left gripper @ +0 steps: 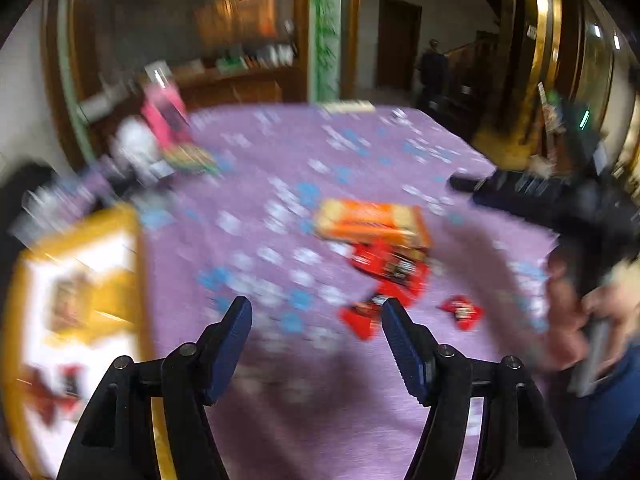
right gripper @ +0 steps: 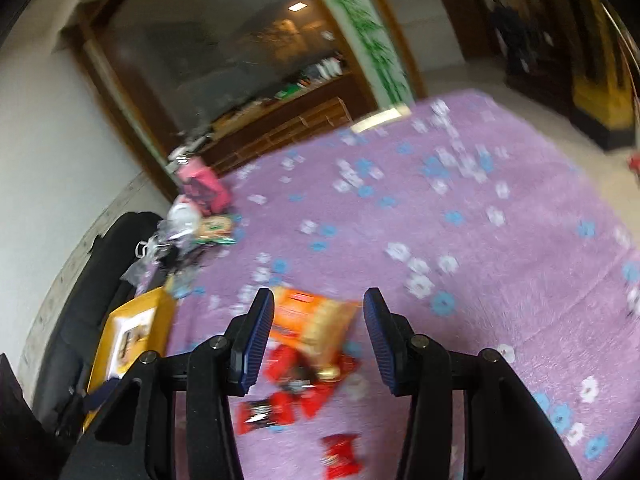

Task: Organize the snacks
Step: 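Move both tools back toward the remaining snacks on the table, then grasp a small red candy with the left tool and lift it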

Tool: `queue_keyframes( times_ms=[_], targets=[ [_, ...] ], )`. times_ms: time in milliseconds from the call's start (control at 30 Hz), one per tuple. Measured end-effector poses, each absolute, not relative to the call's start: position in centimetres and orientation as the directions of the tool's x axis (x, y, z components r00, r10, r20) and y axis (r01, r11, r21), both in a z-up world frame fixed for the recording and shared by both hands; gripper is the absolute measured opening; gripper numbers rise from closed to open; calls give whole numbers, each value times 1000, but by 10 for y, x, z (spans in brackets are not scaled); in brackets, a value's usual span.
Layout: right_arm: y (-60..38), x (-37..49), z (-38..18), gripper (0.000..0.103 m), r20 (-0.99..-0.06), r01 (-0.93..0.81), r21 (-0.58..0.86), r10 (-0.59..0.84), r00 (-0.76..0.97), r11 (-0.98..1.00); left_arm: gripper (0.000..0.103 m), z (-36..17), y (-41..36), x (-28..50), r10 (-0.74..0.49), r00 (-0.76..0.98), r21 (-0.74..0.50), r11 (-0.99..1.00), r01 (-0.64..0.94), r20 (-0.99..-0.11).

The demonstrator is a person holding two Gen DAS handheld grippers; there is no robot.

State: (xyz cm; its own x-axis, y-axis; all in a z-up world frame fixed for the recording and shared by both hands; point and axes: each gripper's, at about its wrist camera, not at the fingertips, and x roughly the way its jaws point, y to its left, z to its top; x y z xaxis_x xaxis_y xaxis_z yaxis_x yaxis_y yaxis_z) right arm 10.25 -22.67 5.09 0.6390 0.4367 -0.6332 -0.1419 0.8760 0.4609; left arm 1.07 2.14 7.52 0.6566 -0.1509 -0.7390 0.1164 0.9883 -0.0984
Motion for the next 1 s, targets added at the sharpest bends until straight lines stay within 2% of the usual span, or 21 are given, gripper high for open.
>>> queue_keyframes(
  times_ms=[67, 167, 233, 367, 500, 633, 733, 767, 800, 867, 1000],
  targets=[
    [-235, 112, 37, 45, -667, -100, 495, 451, 592, 863, 63, 69, 21, 26, -224, 604, -184, 974, 128, -765],
    [-250, 114, 34, 45, -651, -71, 547, 477, 590, 834, 55, 63, 9, 39, -295, 571, -241, 955, 171, -766],
    [-254, 112, 35, 45, -646, -60, 549, 469, 602, 833, 50, 54, -8, 42, -292, 550, -199, 954, 223, -783],
    [-253, 109, 34, 45, -638, -77, 574, 504, 582, 815, 49, 36, -33, 43, -283, 526, -136, 944, 300, -802],
    [-249, 107, 39, 45, -633, -96, 564, 505, 587, 820, 49, 22, -43, 43, -180, 579, 14, 950, 313, -795],
    [-243, 108, 38, 45, -637, -114, 560, 515, 573, 821, 48, 17, -39, 49, -171, 585, 8, 957, 290, -793],
    [-233, 109, 35, 45, -653, -141, 549, 528, 543, 824, 40, 13, -29, 56, -177, 593, -26, 967, 254, -786],
    [-230, 109, 34, 45, -657, -148, 545, 530, 536, 825, 32, 12, -28, 58, -173, 597, -28, 969, 244, -783],
    [-225, 109, 32, 45, -663, -162, 537, 534, 525, 828, 29, 12, -26, 58, -162, 605, -22, 973, 232, -779],
    [-216, 108, 31, 45, -675, -186, 519, 533, 510, 834, 14, 12, -19, 59, -154, 612, -35, 979, 202, -776],
    [-198, 107, 27, 45, -702, -237, 467, 520, 485, 852, 13, 13, 7, 66, -182, 614, -127, 983, 133, -768]
  ],
)
